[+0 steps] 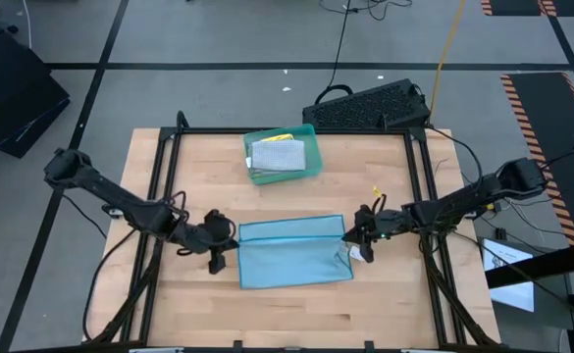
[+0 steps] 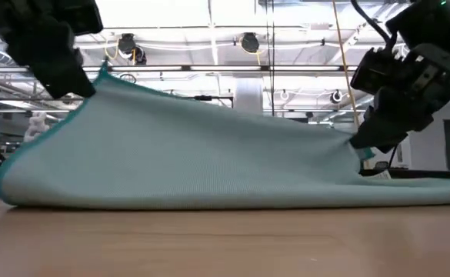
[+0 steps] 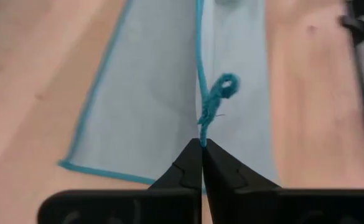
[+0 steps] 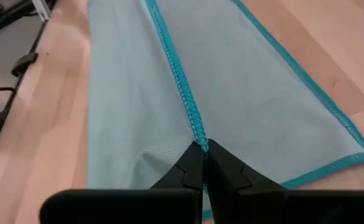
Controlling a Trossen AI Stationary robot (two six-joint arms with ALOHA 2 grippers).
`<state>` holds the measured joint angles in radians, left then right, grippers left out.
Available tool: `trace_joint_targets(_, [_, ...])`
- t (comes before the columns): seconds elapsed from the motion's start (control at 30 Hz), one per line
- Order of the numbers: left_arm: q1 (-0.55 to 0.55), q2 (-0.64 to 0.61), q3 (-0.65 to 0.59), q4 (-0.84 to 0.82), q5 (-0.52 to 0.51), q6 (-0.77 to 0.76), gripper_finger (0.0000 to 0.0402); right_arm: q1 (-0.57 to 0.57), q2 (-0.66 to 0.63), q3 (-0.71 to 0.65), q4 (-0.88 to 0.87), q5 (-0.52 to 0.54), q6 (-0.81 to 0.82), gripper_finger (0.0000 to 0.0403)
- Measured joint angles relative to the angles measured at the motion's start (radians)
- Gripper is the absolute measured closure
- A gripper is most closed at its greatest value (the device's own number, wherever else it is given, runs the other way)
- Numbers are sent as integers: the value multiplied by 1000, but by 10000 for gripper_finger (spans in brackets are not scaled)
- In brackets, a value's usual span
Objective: Fold microfiber towels
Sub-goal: Fold the blue microfiber cloth
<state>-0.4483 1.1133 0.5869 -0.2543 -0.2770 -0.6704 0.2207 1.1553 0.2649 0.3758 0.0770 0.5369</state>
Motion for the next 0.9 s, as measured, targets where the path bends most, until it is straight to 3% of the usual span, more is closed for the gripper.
trace_joint_targets(0.7, [156, 184, -1, -9, 13, 38, 385, -177, -7, 1, -14, 1, -60, 400])
trace_joint_targets(0.9, [189, 196, -1, 0, -12, 14, 383, -188, -7, 1, -15, 4, -59, 351])
